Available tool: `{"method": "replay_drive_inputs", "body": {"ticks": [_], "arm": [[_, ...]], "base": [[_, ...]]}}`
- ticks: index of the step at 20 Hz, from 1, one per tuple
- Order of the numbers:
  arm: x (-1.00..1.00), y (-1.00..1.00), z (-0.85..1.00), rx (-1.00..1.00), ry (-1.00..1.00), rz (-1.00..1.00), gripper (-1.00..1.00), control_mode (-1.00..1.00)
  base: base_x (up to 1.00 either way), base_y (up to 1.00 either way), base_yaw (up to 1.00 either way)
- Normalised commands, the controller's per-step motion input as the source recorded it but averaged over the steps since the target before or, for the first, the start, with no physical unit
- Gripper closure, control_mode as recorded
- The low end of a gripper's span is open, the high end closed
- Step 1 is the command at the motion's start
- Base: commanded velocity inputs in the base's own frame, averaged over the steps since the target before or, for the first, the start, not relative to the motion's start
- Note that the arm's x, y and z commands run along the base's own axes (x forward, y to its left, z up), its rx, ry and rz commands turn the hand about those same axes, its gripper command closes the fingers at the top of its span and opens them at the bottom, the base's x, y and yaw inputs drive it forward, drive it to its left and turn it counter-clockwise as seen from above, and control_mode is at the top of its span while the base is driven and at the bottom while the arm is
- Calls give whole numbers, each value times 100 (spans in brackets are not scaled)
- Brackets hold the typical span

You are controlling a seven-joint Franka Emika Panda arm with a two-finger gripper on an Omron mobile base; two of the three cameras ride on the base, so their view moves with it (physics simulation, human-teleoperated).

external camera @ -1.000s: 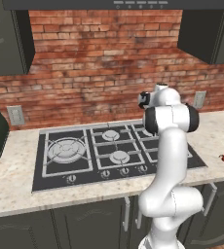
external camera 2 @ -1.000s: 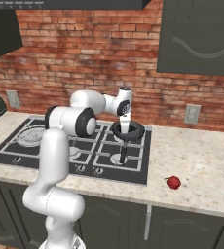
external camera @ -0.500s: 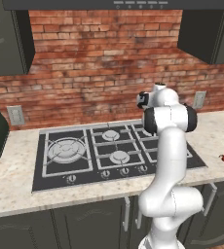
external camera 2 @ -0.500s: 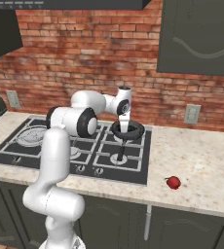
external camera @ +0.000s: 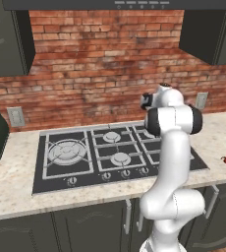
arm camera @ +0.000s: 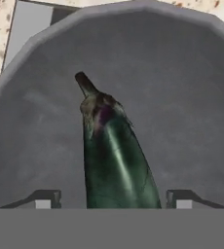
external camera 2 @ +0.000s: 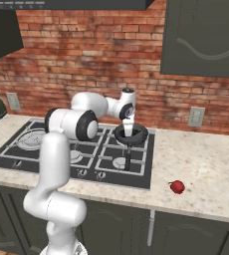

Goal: Put the eggplant and bell pepper in the pan. Then turn on the rear right burner and set the heat to medium.

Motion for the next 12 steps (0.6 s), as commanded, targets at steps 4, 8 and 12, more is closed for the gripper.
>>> {"method": "replay_drive_inputs", "body": {"ticks": [4,8,12], "arm": [[-23,-7,0,0,-16,0,-100,-100],[-32,0,36,-1,-31,0,-100,-100],[-18,0,59,-5,-20,0,-100,-100]], "base": [[0,0,0],[0,0,0],[0,0,0]]}}
